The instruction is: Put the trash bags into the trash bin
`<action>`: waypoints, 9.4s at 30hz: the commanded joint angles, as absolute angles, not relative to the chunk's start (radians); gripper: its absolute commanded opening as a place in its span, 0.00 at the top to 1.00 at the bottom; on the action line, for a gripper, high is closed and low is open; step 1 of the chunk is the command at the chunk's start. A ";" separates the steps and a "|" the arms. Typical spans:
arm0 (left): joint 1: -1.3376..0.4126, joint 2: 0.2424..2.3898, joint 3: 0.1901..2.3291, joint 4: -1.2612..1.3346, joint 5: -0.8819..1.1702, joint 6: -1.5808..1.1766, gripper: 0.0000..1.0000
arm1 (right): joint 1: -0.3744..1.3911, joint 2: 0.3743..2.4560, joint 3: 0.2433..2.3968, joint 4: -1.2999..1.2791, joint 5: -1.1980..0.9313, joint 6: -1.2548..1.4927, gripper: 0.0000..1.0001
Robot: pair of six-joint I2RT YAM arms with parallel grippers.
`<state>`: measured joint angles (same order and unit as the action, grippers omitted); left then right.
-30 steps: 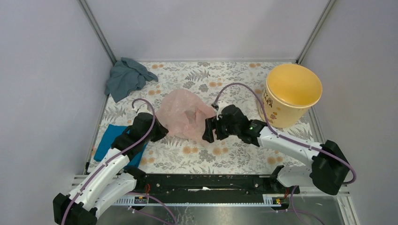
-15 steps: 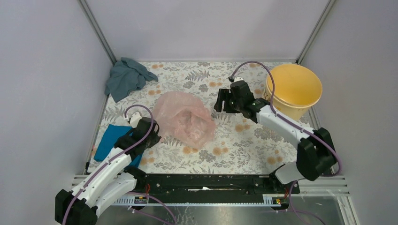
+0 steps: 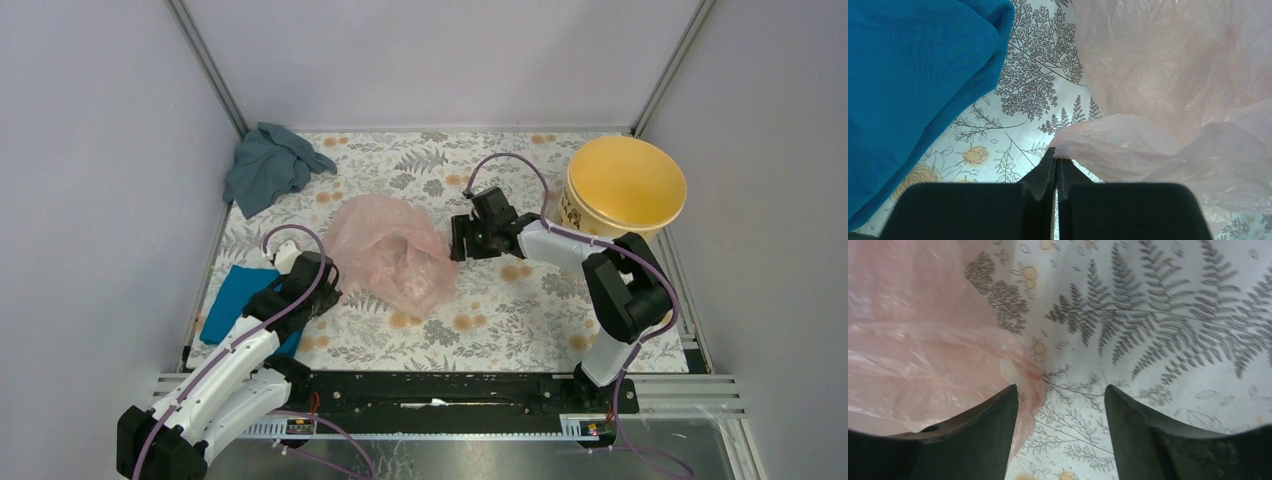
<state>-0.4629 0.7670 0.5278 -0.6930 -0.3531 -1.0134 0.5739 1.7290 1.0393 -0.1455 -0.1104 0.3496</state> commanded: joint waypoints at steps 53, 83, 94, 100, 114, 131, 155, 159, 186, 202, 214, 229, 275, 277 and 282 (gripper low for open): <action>-0.363 0.980 1.075 -0.396 -0.066 -0.651 1.00 | 0.552 1.187 1.294 -0.200 0.109 0.227 1.00; -0.339 0.782 0.835 -0.403 0.213 -0.676 1.00 | 0.555 1.180 0.979 -0.186 -0.211 0.432 1.00; -0.339 0.843 0.914 -0.398 0.238 -0.683 1.00 | 0.555 1.279 1.101 -0.218 -0.239 0.391 1.00; -0.345 0.843 0.816 -0.291 0.329 -0.835 1.00 | 0.554 1.249 1.048 -0.187 -0.259 0.394 1.00; -0.743 1.101 0.896 -0.183 -0.019 -0.931 1.00 | 0.554 1.129 0.930 -0.175 -0.353 0.397 1.00; -1.005 1.249 0.785 0.146 -0.140 -1.027 1.00 | 0.554 0.960 0.845 -0.248 -0.329 0.449 1.00; -1.005 1.128 0.649 0.490 0.141 -0.665 0.79 | 0.554 0.996 0.732 0.150 -0.452 0.884 1.00; -1.005 1.129 0.662 0.470 0.079 -0.621 0.70 | 0.554 0.999 0.754 0.146 -0.457 0.905 1.00; -1.009 1.253 0.704 0.567 -0.045 -0.680 0.86 | 0.554 1.021 0.750 0.191 -0.508 0.868 1.00; -1.000 1.440 1.182 0.065 0.204 -0.306 1.00 | 0.553 0.837 1.094 -0.431 0.060 0.350 0.19; -1.001 1.197 0.629 0.275 0.190 -0.516 1.00 | 0.554 1.005 1.235 -0.349 -0.069 0.342 0.00; -0.996 1.036 0.396 0.195 0.007 -0.596 1.00 | 0.553 1.577 1.072 0.305 -0.503 0.550 0.00; -0.930 1.107 0.449 -0.191 -0.347 -0.880 1.00 | 0.518 1.322 0.791 -0.154 0.067 0.371 0.22; -0.929 1.117 0.453 -0.193 -0.341 -0.877 1.00 | 0.517 1.298 0.852 -0.219 0.065 0.356 0.21; -0.927 1.128 0.462 -0.198 -0.338 -0.862 1.00 | 0.517 1.255 0.991 -0.239 -0.069 0.336 0.10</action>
<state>-0.9333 1.1259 0.4496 -0.2058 -0.3191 -0.8692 0.5213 1.3266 0.8745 -0.2535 -0.0082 0.3729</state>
